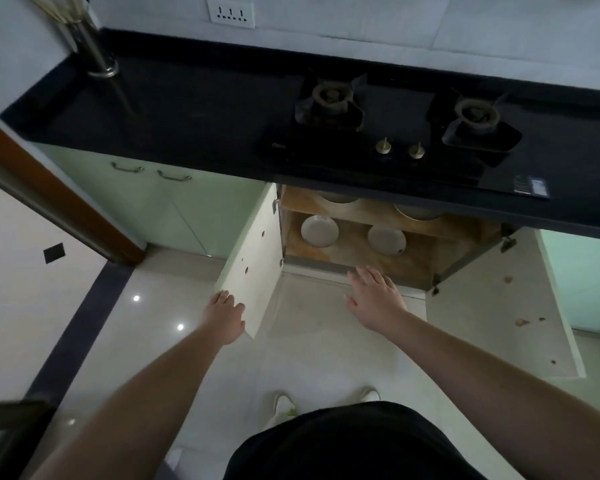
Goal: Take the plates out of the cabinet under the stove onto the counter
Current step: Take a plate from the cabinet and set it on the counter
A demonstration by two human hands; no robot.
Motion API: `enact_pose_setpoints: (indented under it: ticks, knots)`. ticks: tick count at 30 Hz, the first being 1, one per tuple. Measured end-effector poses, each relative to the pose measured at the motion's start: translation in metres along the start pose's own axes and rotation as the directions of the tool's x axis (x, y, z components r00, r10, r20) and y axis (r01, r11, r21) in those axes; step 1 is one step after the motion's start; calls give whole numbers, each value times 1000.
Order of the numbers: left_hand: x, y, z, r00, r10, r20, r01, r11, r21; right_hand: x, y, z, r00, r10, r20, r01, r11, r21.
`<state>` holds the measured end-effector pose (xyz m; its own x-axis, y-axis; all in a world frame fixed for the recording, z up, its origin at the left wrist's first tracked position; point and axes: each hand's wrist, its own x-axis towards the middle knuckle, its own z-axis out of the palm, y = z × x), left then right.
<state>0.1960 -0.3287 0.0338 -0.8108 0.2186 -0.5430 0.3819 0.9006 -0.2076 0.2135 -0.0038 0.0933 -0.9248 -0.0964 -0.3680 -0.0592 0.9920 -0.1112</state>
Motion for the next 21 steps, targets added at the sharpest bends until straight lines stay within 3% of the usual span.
enact_pose_setpoints:
  ticks: [6, 13, 18, 21]
  knots:
    - [2, -17, -8, 1000, 3, 17, -2, 1000, -26, 9, -20, -17, 999, 3, -52, -4, 1000, -12]
    - [23, 9, -58, 996, 4, 92, 0, 999, -41, 10, -17, -35, 988, 50, -145, -51, 999, -4]
    - [42, 38, -104, 972, 100, -214, -115, 992, -57, 7, -3, -40, 967, 104, -234, -92, 994, 60]
    - [48, 57, -124, 949, 157, -274, -182, 981, -68, 8, 8, -42, 967, 114, -228, -101, 992, 69]
